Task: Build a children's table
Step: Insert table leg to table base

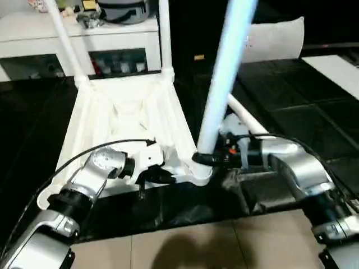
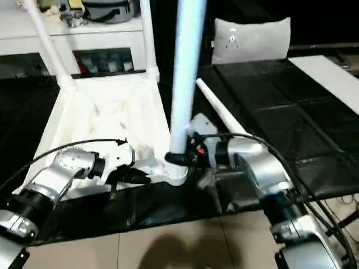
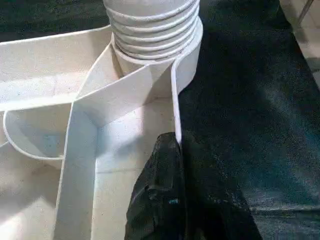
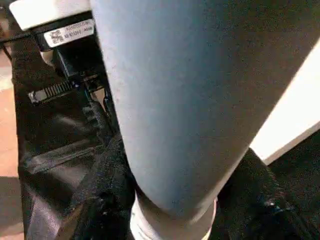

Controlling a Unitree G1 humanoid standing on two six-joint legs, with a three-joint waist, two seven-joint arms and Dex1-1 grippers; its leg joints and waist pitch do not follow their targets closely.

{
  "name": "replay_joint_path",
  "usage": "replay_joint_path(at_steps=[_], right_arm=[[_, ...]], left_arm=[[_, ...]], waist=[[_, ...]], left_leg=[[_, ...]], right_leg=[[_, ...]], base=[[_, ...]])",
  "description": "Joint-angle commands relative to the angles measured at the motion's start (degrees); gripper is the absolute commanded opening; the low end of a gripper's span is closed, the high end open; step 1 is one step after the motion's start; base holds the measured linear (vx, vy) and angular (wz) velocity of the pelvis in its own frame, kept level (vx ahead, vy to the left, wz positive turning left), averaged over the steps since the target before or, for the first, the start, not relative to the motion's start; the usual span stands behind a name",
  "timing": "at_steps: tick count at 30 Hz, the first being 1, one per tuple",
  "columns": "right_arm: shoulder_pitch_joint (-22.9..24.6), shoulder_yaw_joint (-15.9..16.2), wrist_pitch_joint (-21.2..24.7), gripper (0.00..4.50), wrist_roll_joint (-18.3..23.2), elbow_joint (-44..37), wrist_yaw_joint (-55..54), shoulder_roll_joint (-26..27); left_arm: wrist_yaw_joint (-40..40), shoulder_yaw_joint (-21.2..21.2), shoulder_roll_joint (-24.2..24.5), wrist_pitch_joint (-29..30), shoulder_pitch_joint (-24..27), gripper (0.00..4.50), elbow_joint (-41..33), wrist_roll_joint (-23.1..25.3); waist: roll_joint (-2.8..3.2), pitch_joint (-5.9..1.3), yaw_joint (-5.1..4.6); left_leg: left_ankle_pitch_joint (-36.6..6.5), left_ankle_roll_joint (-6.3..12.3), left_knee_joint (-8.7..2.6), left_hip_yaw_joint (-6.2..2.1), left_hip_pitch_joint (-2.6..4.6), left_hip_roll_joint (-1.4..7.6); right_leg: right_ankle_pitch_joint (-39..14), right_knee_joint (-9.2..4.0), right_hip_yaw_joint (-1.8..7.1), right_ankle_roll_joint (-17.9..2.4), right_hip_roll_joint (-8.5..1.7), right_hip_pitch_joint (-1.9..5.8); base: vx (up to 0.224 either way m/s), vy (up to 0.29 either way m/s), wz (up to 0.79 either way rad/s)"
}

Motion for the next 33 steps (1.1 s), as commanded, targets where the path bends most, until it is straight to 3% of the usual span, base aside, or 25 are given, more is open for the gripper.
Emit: replay_joint_path(at_steps=[1,3,5,12,16,19,20,21,22,23,24,25,26,27,28,29,30,31,32,33], right_arm=[[2.7,5.9,2.4,1.87,-3.3,4.3,2.5,-0.1],[2.6,6.0,2.4,1.87,-3.3,4.4,2.6,-0.1],[2.7,6.3,2.5,1.87,-3.5,4.2,2.8,0.1],[3.7,6.5,2.2,1.87,-3.6,4.1,2.8,1.0],[5.0,4.0,4.5,1.87,-3.4,3.5,-3.7,3.5],[5.2,3.5,5.0,1.87,-3.4,3.4,-5.2,3.9],[5.5,2.7,6.4,1.87,-4.0,2.8,-8.5,4.7],[5.7,0.3,9.7,1.87,-4.3,2.2,-14.7,7.1],[5.7,0.3,9.7,1.87,-4.3,2.2,-14.7,7.1],[5.7,0.0,10.0,1.87,-4.3,2.2,-15.4,7.4],[5.8,-1.7,11.9,1.87,-4.5,1.9,-19.7,9.3],[5.7,-2.3,12.3,1.87,-4.4,2.1,-21.0,10.0],[5.3,-4.9,13.5,1.87,-4.1,3.1,-26.6,13.2],[4.2,-7.1,13.3,1.87,-4.3,5.7,-32.5,16.7],[2.1,-9.4,11.4,1.87,-4.6,10.3,-39.2,20.6],[1.2,-9.6,10.3,1.87,-4.9,11.9,-41.1,21.4],[0.6,-9.5,9.3,1.87,-5.3,13.0,-42.5,22.1],[0.2,-8.7,8.7,1.87,-5.9,13.5,-42.9,22.4],[0.2,-8.7,8.7,1.87,-5.9,13.5,-42.9,22.4],[0.4,-7.7,9.4,1.87,-6.4,12.3,-42.4,22.9]], left_arm=[[-0.5,-1.5,1.7,-0.9,-1.0,0.0,1.1,3.3],[-0.5,-1.5,1.8,-0.9,-1.0,0.0,1.1,3.3],[-0.7,-1.7,1.9,-1.0,-0.8,0.0,1.1,3.2],[-1.4,-1.5,2.3,-1.0,0.0,0.0,1.0,3.0],[0.3,0.5,2.9,4.6,2.9,0.0,-3.1,1.6],[0.9,0.8,3.0,5.8,3.6,0.0,-4.2,1.3],[3.0,1.5,3.0,9.2,5.1,0.0,-7.0,1.3],[7.2,2.7,1.9,15.6,7.6,0.0,-12.4,1.2],[7.2,2.7,1.9,15.6,7.6,0.0,-12.4,1.2],[7.7,2.9,1.7,16.5,7.9,0.0,-13.1,1.1],[11.0,4.0,0.4,21.4,9.9,0.0,-17.3,0.8],[12.1,4.3,-0.4,22.8,10.4,0.0,-18.5,0.8],[16.6,5.3,-3.7,28.4,12.5,0.0,-23.5,0.6],[21.5,5.7,-8.5,33.7,14.2,0.0,-28.2,0.9],[27.0,5.2,-14.7,38.0,14.9,0.0,-31.4,2.2],[28.7,4.7,-16.3,38.1,14.4,0.0,-30.8,3.2],[30.3,4.2,-17.7,37.9,13.7,0.0,-29.8,4.2],[31.6,3.6,-18.8,37.4,13.1,0.0,-28.9,5.1],[31.6,3.6,-18.8,37.4,13.1,0.0,-28.9,5.1],[32.5,3.1,-19.0,38.3,13.0,0.0,-29.5,5.2]], waist=[[-0.35,-2.19,-0.68],[-0.33,-2.26,-0.79],[-0.7,-2.34,-0.75],[-0.72,-2.43,-0.66],[-0.79,-2.29,-0.94],[-0.83,-1.57,-2.14],[-0.72,-1.51,-2.56],[-0.59,-1.25,-2.75],[-0.13,-1.0,-3.86],[0.13,-0.88,-4.35],[0.12,-0.71,-5.0],[0.48,-0.74,-6.04],[0.6,-0.16,-6.23],[0.78,-0.05,-6.38],[-0.22,0.27,-5.63],[-0.64,0.36,-5.36],[-2.3,0.36,-5.4],[-1.82,0.65,-7.46],[-1.67,0.62,-8.03],[-0.97,-0.14,-8.47]], left_leg=[[-17.6,2.47,-4.94,0.06,-0.53,1.31],[-17.6,2.46,-5.01,0.04,-0.57,1.38],[-17.1,2.53,-5.15,0.1,-0.64,1.47],[-17.0,2.25,-5.31,0.13,-0.63,1.52],[-18.3,1.4,-5.62,0.06,-0.6,1.64],[-23.7,0.72,-5.35,-0.11,0.34,0.98],[-25.4,0.24,-5.11,-0.29,0.91,0.95],[-26.3,0.33,-5.08,-0.38,0.99,0.8],[-28.8,-0.29,-5.26,-0.93,1.26,1.02],[-31.0,-0.17,-5.3,-1.12,1.75,1.09],[-33.1,-0.22,-5.47,-1.41,1.92,1.3],[-34.7,-0.89,-6.3,-2.13,1.11,1.9],[-37.8,-0.69,-7.31,-2.54,0.87,2.57],[-42.6,-1.52,-9.55,-3.51,-0.52,4.76],[-47.5,-1.87,-12.14,-3.57,-0.98,6.46],[-46.3,-1.71,-11.05,-2.58,0.29,4.81],[-41.1,-1.33,-6.94,-1.18,3.25,1.28],[-23.9,1.34,4.17,1.57,8.59,-4.07],[-25.0,1.34,2.14,0.6,5.64,-2.39],[-26.9,0.7,-0.13,-0.4,3.01,-0.99]], right_leg=[[-34.4,-5.63,2.35,-0.8,-3.42,2.8],[-33.8,-5.53,2.47,-1.1,-3.44,2.83],[-32.7,-5.4,2.61,-1.6,-3.44,2.88],[-32.5,-5.36,2.71,-1.9,-3.49,2.89],[-32.7,-5.26,2.78,-2.2,-3.59,2.87],[-40.3,-6.62,1.65,0.8,-3.16,2.16],[-42.5,-6.98,1.25,1.8,-3.32,1.96],[-43.8,-7.49,0.7,2.4,-3.24,1.9],[-43.7,-8.01,-0.36,2.9,-3.08,2.08],[-43.8,-8.47,-1.03,3.3,-2.88,2.04],[-43.4,-8.67,-1.62,3.6,-2.86,2.28],[-40.5,-7.73,-1.88,3.4,-3.19,3.79],[-40.5,-7.69,-2.39,3.6,-2.66,4.12],[-32.1,-3.04,-0.32,0.9,-3.2,6.3],[-18.9,3.17,3.72,-2.1,-3.14,6.48],[-25.9,0.93,4.05,-1.5,-2.91,5.01],[-41.5,-5.09,2.91,1.6,-2.74,1.39],[-65.7,-13.21,-2.54,6.0,-5.38,-4.17],[-62.6,-12.4,-4.98,8.0,-5.53,-0.73],[-55.8,-10.7,-6.8,10.0,-4.61,2.63]], base=[[0.0,0.0,0.0],[0.0,0.0,0.0],[0.0,0.0,0.0],[0.0,0.0,0.0],[0.0,0.0,0.0],[0.0,0.0,0.0],[0.0,0.0,0.0],[0.0,0.0,0.0],[0.0,0.0,0.0],[0.0,0.0,0.0],[0.0,0.0,0.0],[0.0,0.0,0.0],[0.0,0.0,0.0],[0.0,0.0,0.0],[0.0,0.0,0.0],[0.019,-0.038,0.19],[0.019,-0.038,0.19],[0.035,-0.065,0.11],[0.055,0.053,-0.3],[0.055,0.053,-0.3]])
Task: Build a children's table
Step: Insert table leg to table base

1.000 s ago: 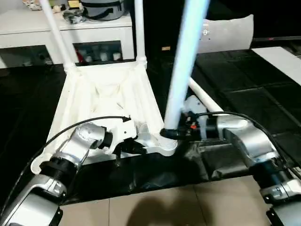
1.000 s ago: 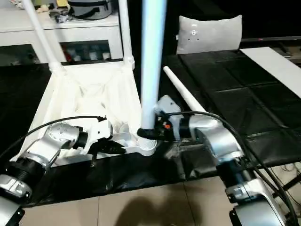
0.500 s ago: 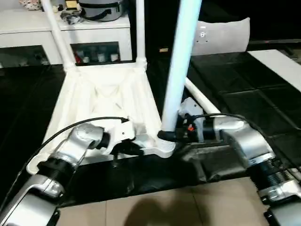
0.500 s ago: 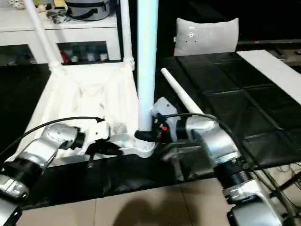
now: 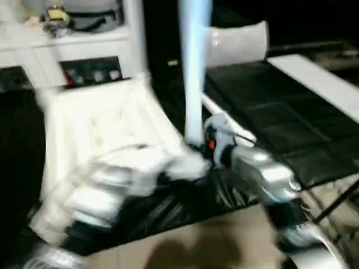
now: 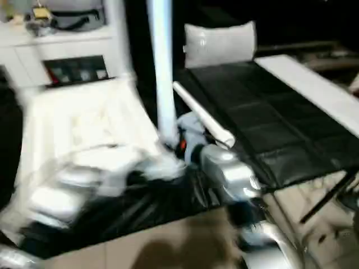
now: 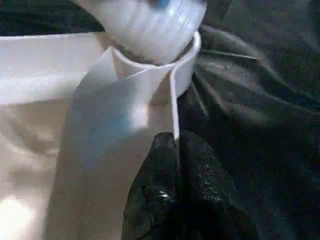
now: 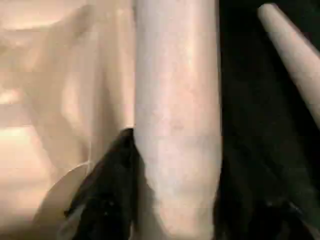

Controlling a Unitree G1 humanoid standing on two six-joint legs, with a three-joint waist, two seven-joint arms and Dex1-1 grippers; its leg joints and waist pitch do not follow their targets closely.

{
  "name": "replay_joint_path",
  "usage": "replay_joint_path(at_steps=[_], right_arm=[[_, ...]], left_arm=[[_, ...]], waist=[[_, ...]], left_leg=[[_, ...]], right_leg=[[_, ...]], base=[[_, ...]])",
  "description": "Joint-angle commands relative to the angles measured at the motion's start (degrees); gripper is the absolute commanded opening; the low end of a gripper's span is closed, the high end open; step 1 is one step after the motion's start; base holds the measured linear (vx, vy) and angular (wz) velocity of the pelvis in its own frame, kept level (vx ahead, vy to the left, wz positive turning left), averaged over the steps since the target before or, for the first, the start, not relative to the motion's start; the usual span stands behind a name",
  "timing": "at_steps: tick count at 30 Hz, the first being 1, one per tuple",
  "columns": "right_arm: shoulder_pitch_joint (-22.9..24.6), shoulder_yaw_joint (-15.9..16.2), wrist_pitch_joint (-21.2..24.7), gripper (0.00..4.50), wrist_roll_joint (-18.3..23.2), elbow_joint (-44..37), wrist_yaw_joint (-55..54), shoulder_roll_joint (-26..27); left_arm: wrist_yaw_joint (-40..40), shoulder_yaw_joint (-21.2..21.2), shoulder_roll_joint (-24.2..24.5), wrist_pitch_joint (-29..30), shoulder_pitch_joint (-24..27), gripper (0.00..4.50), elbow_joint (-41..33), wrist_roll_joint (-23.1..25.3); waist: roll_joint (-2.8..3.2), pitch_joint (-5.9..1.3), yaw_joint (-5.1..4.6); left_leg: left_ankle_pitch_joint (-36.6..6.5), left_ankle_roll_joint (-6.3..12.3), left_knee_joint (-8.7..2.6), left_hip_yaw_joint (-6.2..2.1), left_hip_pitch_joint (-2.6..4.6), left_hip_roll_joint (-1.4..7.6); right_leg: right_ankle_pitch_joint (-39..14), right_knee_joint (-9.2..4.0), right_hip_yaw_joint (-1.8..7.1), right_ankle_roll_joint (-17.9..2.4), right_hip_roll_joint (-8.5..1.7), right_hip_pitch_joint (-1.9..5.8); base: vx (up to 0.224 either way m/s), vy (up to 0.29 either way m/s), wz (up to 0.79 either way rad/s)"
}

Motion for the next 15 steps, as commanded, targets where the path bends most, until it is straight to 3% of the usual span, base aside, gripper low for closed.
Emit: replay_joint_path(at_steps=[1,2,3,4,5,6,7,8,9,10,11,12,13,15], right_arm=[[3.4,3.4,3.3,1.87,0.6,1.8,1.0,2.4],[3.5,3.5,3.9,1.87,0.7,1.3,1.2,2.5],[3.8,3.7,3.9,1.87,0.6,1.0,1.4,2.5],[3.8,3.4,3.8,1.87,0.3,1.0,1.1,2.8],[3.8,3.3,3.8,1.87,0.2,1.0,1.0,2.8],[3.6,2.7,3.5,1.87,-0.2,1.6,0.2,3.3],[3.5,2.6,2.9,1.87,-0.4,2.0,-0.1,3.4],[3.4,2.6,1.6,1.87,-0.5,2.2,0.0,3.3],[3.3,2.4,0.2,1.87,-0.7,2.6,-0.2,3.2],[3.3,1.7,-3.9,1.87,-0.7,2.5,0.4,2.9],[3.3,1.7,-3.9,1.87,-0.7,2.5,0.4,2.9],[3.4,1.0,-5.8,1.87,-0.3,1.8,0.8,2.9],[3.7,-0.5,-8.2,1.87,0.8,0.0,1.5,3.0],[4.0,-1.6,-10.3,1.87,2.0,-1.9,2.8,2.9]], left_arm=[[2.4,-1.4,-0.4,1.2,-1.5,0.0,0.0,0.0],[2.5,-1.4,0.0,1.8,-1.5,0.0,-0.5,-0.2],[2.1,-1.3,1.2,1.7,-1.4,0.0,-0.8,0.1],[2.2,-1.2,1.7,2.6,-1.1,0.0,-1.8,0.7],[2.2,-1.2,1.9,2.8,-1.0,0.0,-2.0,0.9],[2.5,-0.9,2.3,4.4,-0.6,0.0,-3.3,1.9],[2.6,-0.8,2.7,4.8,-0.4,0.0,-3.7,2.5],[2.4,-0.7,3.8,3.7,-0.3,0.0,-3.4,3.1],[2.0,-0.6,4.9,2.8,-0.2,0.0,-3.2,3.3],[0.9,-1.2,7.6,-0.6,-0.3,0.0,-2.7,3.5],[0.9,-1.2,7.6,-0.6,-0.3,0.0,-2.7,3.5],[0.3,-1.5,8.9,-1.3,-0.3,0.0,-2.6,3.4],[-0.2,-1.6,10.7,-2.7,-0.5,0.0,-2.2,3.2],[-1.1,-1.4,12.1,-4.2,-0.6,0.0,-1.6,3.0]], waist=[[0.74,-0.71,0.18],[1.67,-0.68,1.33],[-2.23,-0.69,1.41],[-2.37,-0.28,2.21],[-2.55,-0.72,1.18],[-1.92,-0.87,1.06],[-0.37,-2.53,1.3],[-0.24,-2.58,1.33],[-0.42,-2.38,1.62],[-0.64,-2.27,1.55],[-0.53,-2.16,1.4],[-0.61,-2.32,1.23],[-0.7,-2.66,1.07],[-0.71,-3.32,1.44]], left_leg=[[-36.3,0.03,-9.53,-2.82,-6.38,4.44],[-42.2,0.4,-11.83,-2.98,-2.19,5.18],[-34.7,-0.13,-6.88,-0.65,1.71,0.43],[-25.8,-0.56,-2.47,1.69,4.73,-2.87],[-15.5,1.05,0.14,1.71,3.3,-3.78],[-14.7,1.03,-1.74,0.73,0.2,-2.27],[-13.8,-0.33,-4.99,-1.16,-3.28,-0.24],[-11.3,-0.52,-6.11,-2.15,-3.84,0.82],[-9.6,-0.38,-6.21,-2.02,-3.67,0.9],[-8.5,0.68,-6.77,-1.4,-3.53,0.9],[-10.9,0.68,-6.87,-1.43,-3.65,0.88],[-12.8,0.54,-6.81,-1.15,-3.23,0.77],[-12.7,0.59,-6.88,-1.24,-3.34,0.86],[-4.8,1.78,-6.52,-1.13,-3.75,1.19]], right_leg=[[-26.2,4.78,4.38,4.5,-2.35,7.72],[-7.8,4.11,7.3,-0.6,-1.34,3.68],[-30.4,-3.58,7.42,1.5,-2.07,-0.63],[-47.2,-8.57,5.91,4.4,-2.04,-4.72],[-58.8,-8.81,5.75,5.4,-4.49,-3.57],[-57.0,-7.5,5.59,5.7,-5.31,-0.49],[-43.9,-5.09,5.95,5.7,-4.33,3.17],[-30.1,-3.89,6.69,1.9,-3.63,2.86],[-24.9,-3.6,6.96,-0.3,-3.35,2.34],[-19.6,-3.08,7.37,-5.2,-2.72,1.92],[-22.1,-3.12,7.35,-5.2,-2.57,1.72],[-24.0,-3.46,7.55,-5.1,-2.47,1.41],[-22.6,-3.31,7.83,-5.8,-2.58,1.45],[-11.9,-2.09,8.21,-8.6,-2.45,1.7]], base=[[0.16,0.133,-0.34],[0.155,0.012,0.11],[0.155,0.012,0.11],[0.079,-0.092,0.41],[0.089,-0.037,-0.09],[0.089,-0.037,-0.09],[0.127,0.052,-0.42],[0.103,0.045,-0.06],[0.103,0.045,-0.06],[0.0,0.0,0.0],[0.0,0.0,0.0],[0.0,0.0,0.0],[0.0,0.0,0.0],[0.0,0.0,0.0]])
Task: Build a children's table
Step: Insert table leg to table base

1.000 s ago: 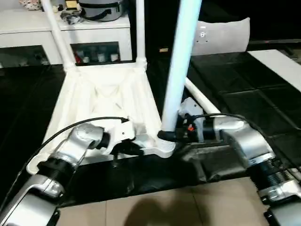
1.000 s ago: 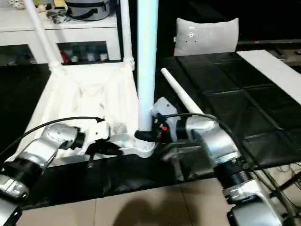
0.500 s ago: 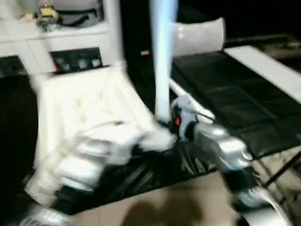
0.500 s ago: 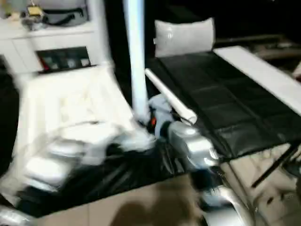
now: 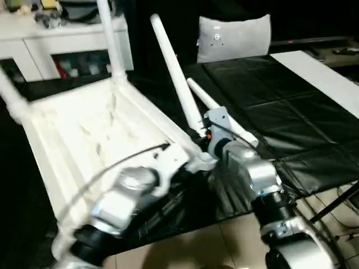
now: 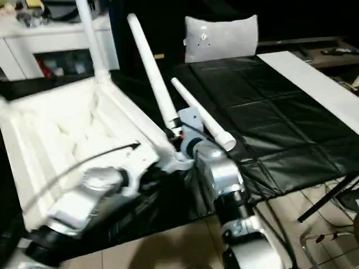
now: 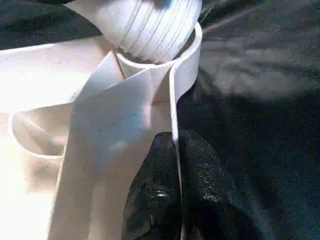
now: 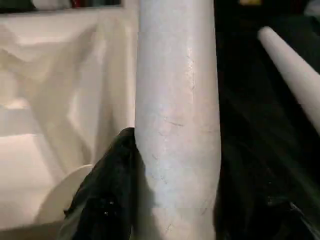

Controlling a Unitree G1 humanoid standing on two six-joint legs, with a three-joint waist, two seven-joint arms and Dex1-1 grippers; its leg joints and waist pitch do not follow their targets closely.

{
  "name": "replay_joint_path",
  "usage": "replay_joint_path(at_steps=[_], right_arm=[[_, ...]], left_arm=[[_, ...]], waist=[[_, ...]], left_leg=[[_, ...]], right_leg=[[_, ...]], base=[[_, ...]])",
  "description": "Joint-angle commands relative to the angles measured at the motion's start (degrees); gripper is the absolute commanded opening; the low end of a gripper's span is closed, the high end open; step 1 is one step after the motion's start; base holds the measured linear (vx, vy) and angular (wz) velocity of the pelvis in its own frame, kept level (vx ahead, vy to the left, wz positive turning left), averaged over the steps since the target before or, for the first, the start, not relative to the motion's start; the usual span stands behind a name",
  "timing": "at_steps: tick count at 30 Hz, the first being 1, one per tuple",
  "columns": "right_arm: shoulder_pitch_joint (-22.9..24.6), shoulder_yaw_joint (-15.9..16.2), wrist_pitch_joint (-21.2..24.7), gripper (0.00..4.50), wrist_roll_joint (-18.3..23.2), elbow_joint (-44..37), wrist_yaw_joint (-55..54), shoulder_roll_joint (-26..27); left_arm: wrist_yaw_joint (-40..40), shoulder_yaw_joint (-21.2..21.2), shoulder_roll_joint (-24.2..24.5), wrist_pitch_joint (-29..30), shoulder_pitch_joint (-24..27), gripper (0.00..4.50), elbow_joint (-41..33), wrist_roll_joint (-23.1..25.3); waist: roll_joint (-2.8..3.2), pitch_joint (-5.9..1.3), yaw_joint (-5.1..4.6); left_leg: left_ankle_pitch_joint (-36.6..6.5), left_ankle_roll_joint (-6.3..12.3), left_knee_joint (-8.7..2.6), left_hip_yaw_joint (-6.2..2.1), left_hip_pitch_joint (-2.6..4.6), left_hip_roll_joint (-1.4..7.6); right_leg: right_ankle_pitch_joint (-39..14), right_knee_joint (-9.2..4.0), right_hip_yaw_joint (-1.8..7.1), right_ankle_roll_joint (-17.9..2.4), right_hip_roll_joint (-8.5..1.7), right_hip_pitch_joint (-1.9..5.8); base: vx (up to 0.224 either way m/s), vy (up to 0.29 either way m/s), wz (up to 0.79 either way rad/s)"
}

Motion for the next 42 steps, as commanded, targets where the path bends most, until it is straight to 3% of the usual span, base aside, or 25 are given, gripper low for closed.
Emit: replay_joint_path(at_steps=[1,3,4,6,8,9,10,12,13,14,17,18,21,24,25,26,28,32,36,42], right_arm=[[1.8,-3.2,-2.9,1.87,4.5,-3.1,4.1,-0.2],[2.0,-4.2,-3.9,1.87,5.7,-4.3,5.4,-0.5],[2.4,-6.2,-4.9,1.87,8.2,-6.1,7.6,-1.2],[2.8,-7.7,-5.4,1.87,10.5,-7.5,9.7,-2.0],[3.6,-9.0,-5.6,1.87,12.7,-9.3,12.0,-3.1],[3.9,-9.4,-5.7,1.87,13.4,-9.9,12.8,-3.5],[4.4,-9.8,-5.5,1.87,14.2,-10.8,13.7,-4.0],[4.8,-10.3,-5.1,1.87,15.0,-11.5,14.4,-4.4],[5.3,-10.7,-4.9,1.87,15.8,-12.2,15.2,-4.8],[5.3,-10.7,-4.9,1.87,15.8,-12.2,15.2,-4.8],[6.4,-12.0,-4.1,1.87,18.0,-13.9,16.7,-5.7],[7.1,-11.9,-3.2,1.87,19.0,-15.3,18.0,-6.3],[8.1,-10.3,-2.1,1.87,19.4,-17.0,19.8,-6.8],[9.2,-7.0,-0.9,1.87,18.9,-18.7,22.0,-7.1],[9.2,-6.7,-0.9,1.87,18.7,-18.7,22.2,-7.2],[9.2,-6.1,-1.2,1.87,18.2,-18.4,22.5,-7.2],[9.0,-5.2,-1.6,1.87,17.2,-17.5,22.3,-7.3],[8.9,-4.5,-1.6,1.87,15.2,-16.6,20.4,-7.9],[8.8,-4.4,-1.5,1.87,14.3,-15.7,19.2,-8.4],[8.5,-3.7,-0.9,1.87,12.7,-14.6,18.2,-8.7]], left_arm=[[-1.8,0.8,5.3,-5.9,-0.6,0.0,4.8,2.8],[-2.6,1.4,6.0,-6.4,-0.8,0.0,5.3,2.3],[-3.8,2.6,6.6,-8.7,-1.4,0.0,6.4,1.0],[-4.5,3.6,7.0,-10.8,-2.0,0.0,7.4,-0.5],[-6.3,4.8,7.4,-10.7,-2.4,0.0,8.0,-2.9],[-7.7,5.2,7.7,-10.7,-2.4,0.27,7.9,-4.1],[-8.9,5.5,8.0,-11.4,-2.4,0.55,7.6,-5.1],[-9.6,5.9,8.2,-11.9,-2.3,0.55,7.5,-5.9],[-10.3,6.3,8.3,-13.1,-2.5,0.66,7.8,-7.0],[-10.3,6.3,8.3,-13.1,-2.5,0.78,7.8,-7.0],[-9.9,9.5,6.6,-13.1,-4.7,0.96,8.8,-10.0],[-8.1,11.5,5.0,-11.8,-6.8,1.01,9.5,-11.7],[-3.2,13.8,2.1,-10.1,-10.6,1.24,11.5,-12.5],[6.6,16.8,-2.8,-9.4,-18.2,1.49,16.3,-11.8],[7.2,16.9,-3.1,-9.5,-18.9,1.57,16.7,-11.8],[7.9,16.8,-3.8,-9.9,-20.2,1.57,17.4,-11.6],[8.0,16.1,-5.6,-10.0,-22.2,1.71,17.6,-11.7],[6.3,15.2,-9.9,-8.3,-23.7,1.92,12.8,-14.8],[4.5,13.8,-10.8,-6.8,-23.3,1.99,7.7,-17.5],[4.0,10.4,-12.2,-4.3,-22.1,1.99,3.6,-16.3]], waist=[[1.07,-2.97,0.65],[0.98,-3.1,0.67],[0.83,-3.61,0.81],[0.82,-3.49,1.17],[1.28,-3.36,1.52],[1.03,-3.24,1.57],[1.22,-3.19,1.68],[1.28,-3.17,1.74],[1.67,-3.17,1.87],[1.37,-3.2,2.01],[1.25,-3.15,2.68],[1.49,-3.04,3.27],[1.19,-2.99,4.1],[0.7,-2.9,4.99],[0.73,-3.03,5.36],[0.31,-3.02,5.36],[0.37,-3.11,5.48],[0.56,-3.41,5.99],[0.4,-3.66,6.45],[0.47,-3.37,6.85]], left_leg=[[0.4,4.96,-4.75,0.11,-2.25,2.26],[2.6,5.84,-4.57,0.21,-2.3,2.16],[10.4,8.25,-3.85,0.39,-2.16,2.02],[14.5,10.58,-3.61,0.64,-2.0,2.08],[11.9,11.56,-3.68,0.96,-1.84,2.3],[11.0,11.6,-3.74,1.11,-1.92,2.34],[9.7,11.27,-3.83,1.19,-1.94,2.43],[8.6,10.83,-3.86,1.31,-1.89,2.61],[8.1,10.31,-3.83,1.46,-1.77,2.56],[7.5,9.79,-3.82,1.71,-1.75,2.65],[6.9,8.86,-3.72,2.1,-1.94,2.51],[5.9,8.43,-3.76,2.27,-1.71,2.62],[3.9,7.58,-3.83,2.54,-1.68,2.46],[3.2,7.18,-3.64,2.74,-1.83,2.2],[3.3,7.02,-3.7,2.63,-1.87,2.21],[3.9,7.12,-3.69,2.6,-2.16,2.16],[5.3,7.35,-3.54,2.62,-2.11,2.1],[8.7,8.49,-3.17,2.61,-2.21,2.17],[10.7,9.85,-2.91,2.61,-2.21,2.22],[8.3,9.17,-3.03,2.77,-2.22,2.22]], right_leg=[[-5.0,-2.76,4.24,-10.5,-3.17,3.88],[-2.5,-2.53,4.26,-11.1,-3.09,3.99],[5.3,-1.56,4.32,-13.0,-3.14,4.26],[7.7,-1.32,4.32,-14.2,-3.07,3.95],[3.9,-1.53,4.41,-14.3,-3.2,3.93],[2.8,-1.75,4.48,-14.1,-3.22,3.93],[1.4,-1.83,4.55,-14.0,-3.23,3.96],[0.1,-1.85,4.68,-13.9,-3.14,3.88],[-0.8,-1.94,4.72,-14.0,-3.1,3.8],[-1.5,-2.03,4.81,-13.9,-3.06,3.74],[-2.5,-2.04,5.1,-13.8,-2.88,3.68],[-3.9,-2.23,5.1,-13.7,-2.8,3.46],[-6.8,-2.47,5.1,-12.8,-2.62,3.44],[-10.5,-3.11,4.97,-10.6,-2.51,3.39],[-11.6,-3.2,4.91,-9.9,-2.67,3.45],[-11.7,-3.19,4.9,-9.3,-2.58,3.45],[-11.0,-3.08,4.93,-9.0,-2.54,3.25],[-7.2,-2.53,4.96,-10.0,-2.62,3.19],[-4.6,-2.09,4.95,-11.1,-2.65,3.15],[-9.1,-2.67,4.82,-9.8,-2.46,3.11]], base=[[0.0,0.0,0.0],[0.0,0.0,0.0],[0.0,0.0,0.0],[0.0,0.0,0.0],[0.0,0.0,0.0],[0.0,0.0,0.0],[0.0,0.0,0.0],[0.0,0.0,0.0],[0.0,0.0,0.0],[0.0,0.0,0.0],[0.0,0.0,0.0],[0.0,0.0,0.0],[0.0,0.0,0.0],[0.0,0.0,0.0],[0.0,0.0,0.0],[0.0,0.0,0.0],[0.0,0.0,0.0],[0.0,0.0,0.0],[0.0,0.0,0.0],[0.0,0.0,0.0]])
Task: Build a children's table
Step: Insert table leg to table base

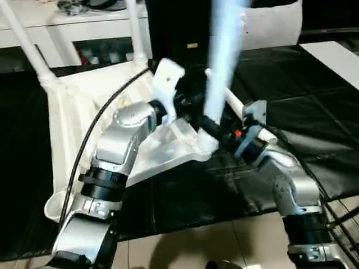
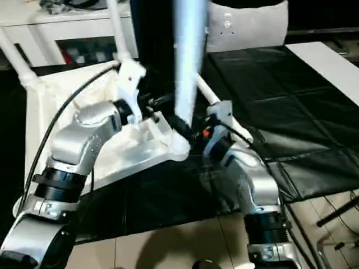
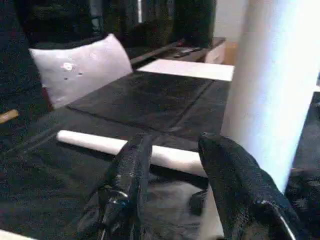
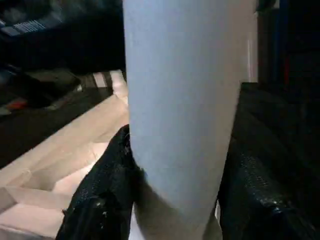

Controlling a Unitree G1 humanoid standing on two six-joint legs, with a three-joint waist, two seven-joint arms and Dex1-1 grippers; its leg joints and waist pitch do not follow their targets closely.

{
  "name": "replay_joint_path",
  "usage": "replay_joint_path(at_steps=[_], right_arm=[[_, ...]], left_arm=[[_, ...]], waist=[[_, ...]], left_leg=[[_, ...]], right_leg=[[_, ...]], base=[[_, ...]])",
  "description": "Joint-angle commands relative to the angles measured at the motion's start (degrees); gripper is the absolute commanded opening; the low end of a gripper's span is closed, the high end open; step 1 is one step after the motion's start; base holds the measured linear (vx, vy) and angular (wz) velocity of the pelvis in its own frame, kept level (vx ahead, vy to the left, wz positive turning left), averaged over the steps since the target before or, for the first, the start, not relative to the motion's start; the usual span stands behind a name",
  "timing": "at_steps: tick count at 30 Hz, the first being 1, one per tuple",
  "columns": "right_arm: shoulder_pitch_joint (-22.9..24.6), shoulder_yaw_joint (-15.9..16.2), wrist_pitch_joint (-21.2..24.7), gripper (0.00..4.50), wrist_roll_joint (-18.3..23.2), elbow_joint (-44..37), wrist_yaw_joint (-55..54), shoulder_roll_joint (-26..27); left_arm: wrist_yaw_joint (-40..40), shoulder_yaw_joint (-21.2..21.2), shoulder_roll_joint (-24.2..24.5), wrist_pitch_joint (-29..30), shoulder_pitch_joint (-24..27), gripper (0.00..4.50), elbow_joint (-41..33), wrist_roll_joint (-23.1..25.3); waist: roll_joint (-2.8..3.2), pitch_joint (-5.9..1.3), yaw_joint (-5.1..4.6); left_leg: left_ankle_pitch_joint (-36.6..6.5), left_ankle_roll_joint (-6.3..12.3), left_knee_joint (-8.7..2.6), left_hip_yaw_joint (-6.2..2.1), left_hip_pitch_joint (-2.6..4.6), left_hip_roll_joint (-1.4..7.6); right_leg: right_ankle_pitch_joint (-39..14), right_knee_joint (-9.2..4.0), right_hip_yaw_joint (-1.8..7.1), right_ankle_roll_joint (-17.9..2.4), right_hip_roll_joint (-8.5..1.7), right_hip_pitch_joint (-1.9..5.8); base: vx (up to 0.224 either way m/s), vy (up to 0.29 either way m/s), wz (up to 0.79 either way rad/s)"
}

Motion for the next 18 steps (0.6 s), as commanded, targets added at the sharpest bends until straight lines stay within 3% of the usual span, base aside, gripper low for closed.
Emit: replay_joint_path(at_steps=[1,6,10,11,18], right_arm=[[-0.6,1.7,1.3,1.87,-1.7,1.9,-1.0,-0.1],[-0.6,2.7,0.7,1.87,-2.0,2.1,-1.0,-0.2],[-0.5,2.6,0.6,1.87,-2.5,2.2,-1.1,0.0],[-0.5,2.3,0.6,1.87,-2.5,2.3,-1.3,0.1],[-0.5,0.0,2.6,1.87,-1.3,1.5,-2.9,-0.8]], left_arm=[[-2.1,-3.3,-1.6,0.3,-0.2,1.99,-2.9,-0.6],[-2.0,-5.3,-1.9,0.0,0.5,1.99,-3.3,-0.5],[-3.0,-5.8,-1.5,-0.3,1.0,1.99,-4.3,-0.6],[-2.6,-5.3,-1.3,-0.3,1.1,1.99,-4.1,-0.5],[0.2,-1.1,4.6,-1.4,1.9,1.99,1.5,2.2]], waist=[[-0.81,-4.19,0.16],[-0.79,-4.32,0.17],[-0.69,-4.37,0.03],[-0.42,-4.37,0.04],[-0.3,-4.39,-0.14]], left_leg=[[6.8,8.49,-3.34,0.88,-1.29,1.23],[7.0,8.27,-3.27,0.81,-1.34,1.15],[7.3,8.49,-3.22,0.77,-1.36,1.25],[7.3,8.57,-3.18,0.77,-1.3,1.18],[6.5,7.84,-3.27,0.7,-1.18,1.16]], right_leg=[[-11.1,-3.74,3.56,-8.2,-3.24,5.15],[-10.9,-3.72,3.48,-7.4,-3.15,5.24],[-9.8,-3.55,3.46,-7.9,-3.17,5.26],[-9.8,-3.57,3.42,-7.9,-3.1,5.21],[-10.3,-3.68,3.35,-7.4,-2.92,5.2]], base=[[0.0,0.0,0.0],[0.0,0.0,0.0],[0.0,0.0,0.0],[0.0,0.0,0.0],[0.0,0.0,0.0]])
